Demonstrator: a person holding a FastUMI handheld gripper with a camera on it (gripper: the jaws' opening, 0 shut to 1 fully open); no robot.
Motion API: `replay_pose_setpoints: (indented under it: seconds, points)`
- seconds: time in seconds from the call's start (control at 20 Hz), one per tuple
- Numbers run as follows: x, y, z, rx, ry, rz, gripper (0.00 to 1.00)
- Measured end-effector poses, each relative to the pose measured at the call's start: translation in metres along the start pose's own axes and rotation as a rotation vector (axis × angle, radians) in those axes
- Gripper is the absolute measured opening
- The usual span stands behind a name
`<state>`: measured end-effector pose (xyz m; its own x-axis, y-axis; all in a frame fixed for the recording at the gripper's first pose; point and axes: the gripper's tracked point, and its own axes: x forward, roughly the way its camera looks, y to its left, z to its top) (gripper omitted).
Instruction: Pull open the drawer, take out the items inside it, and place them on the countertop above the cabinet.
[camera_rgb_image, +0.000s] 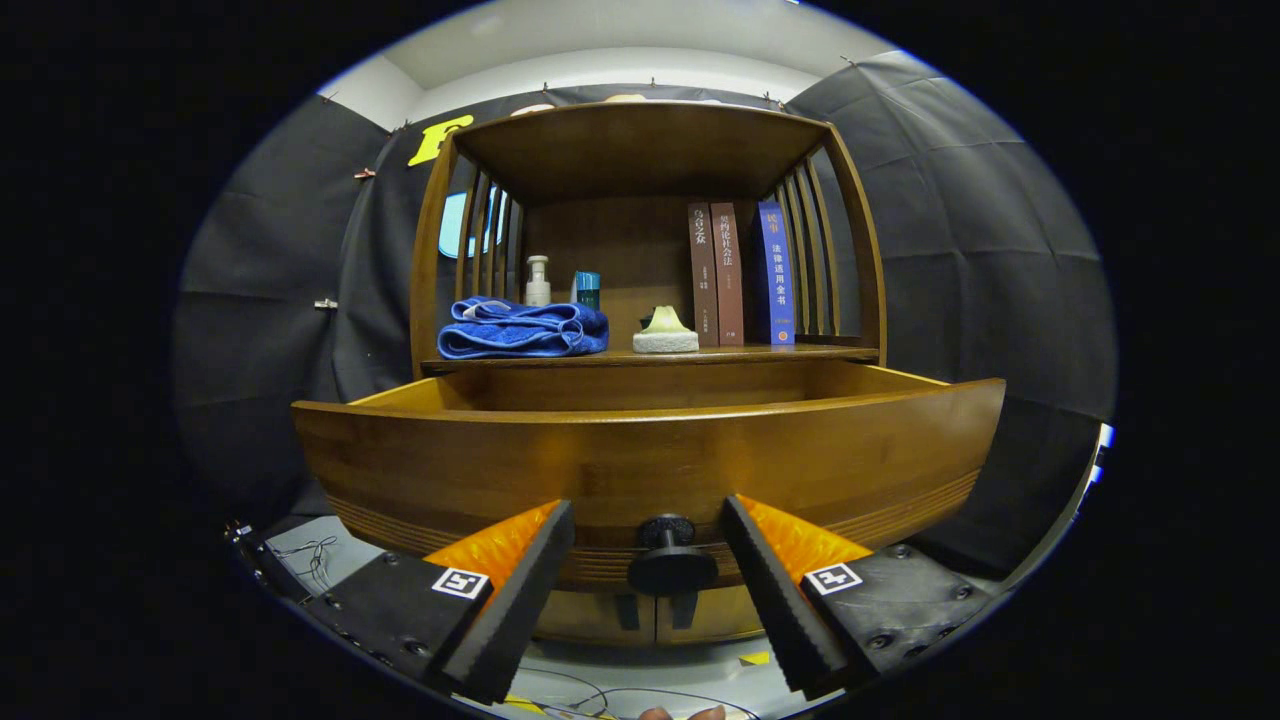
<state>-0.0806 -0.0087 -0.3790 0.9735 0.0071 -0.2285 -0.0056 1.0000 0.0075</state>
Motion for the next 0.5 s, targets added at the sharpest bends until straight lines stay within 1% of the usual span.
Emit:
replay_pose_setpoints:
  seconds: [0.2, 0.5]
  points:
    - [0.019, 0.002, 0.008, 0.022, 0.004, 0.001, 0.99]
    - [0.054, 0.006, 0.014, 0.017, 0.021, 0.002, 0.99]
